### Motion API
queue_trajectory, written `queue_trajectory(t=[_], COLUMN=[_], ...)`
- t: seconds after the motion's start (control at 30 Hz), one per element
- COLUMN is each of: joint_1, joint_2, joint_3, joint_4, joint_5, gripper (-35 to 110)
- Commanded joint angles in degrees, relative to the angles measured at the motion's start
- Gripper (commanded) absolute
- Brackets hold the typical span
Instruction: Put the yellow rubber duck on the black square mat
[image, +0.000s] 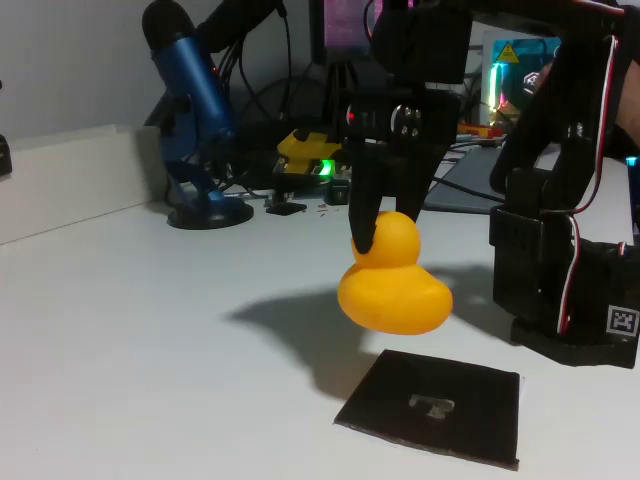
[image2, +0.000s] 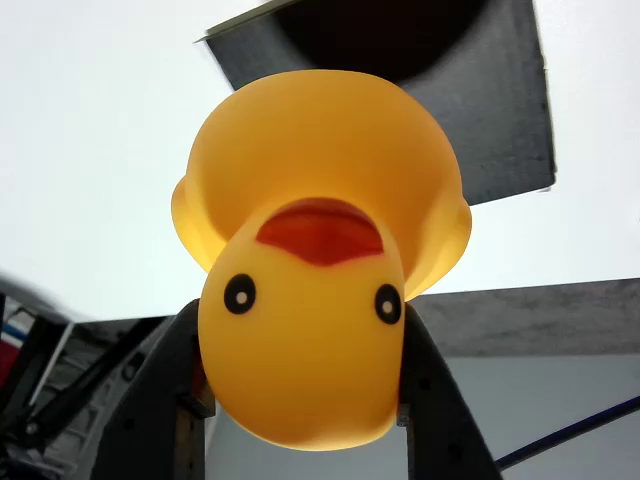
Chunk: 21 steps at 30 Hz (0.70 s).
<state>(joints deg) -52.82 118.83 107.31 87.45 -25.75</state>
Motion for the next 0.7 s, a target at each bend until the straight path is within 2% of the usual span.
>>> queue_trajectory(t=[0.0,0.23,0.67], joint_1=[-1.1,-1.1,-4.7], joint_2=[2.1,-0.2,-0.2], joint_3=[0.9,9.1,9.8], joint_4=[1.2,0.4,-2.2], joint_5=[-0.4,-0.3,0.0], gripper=[10,10,10])
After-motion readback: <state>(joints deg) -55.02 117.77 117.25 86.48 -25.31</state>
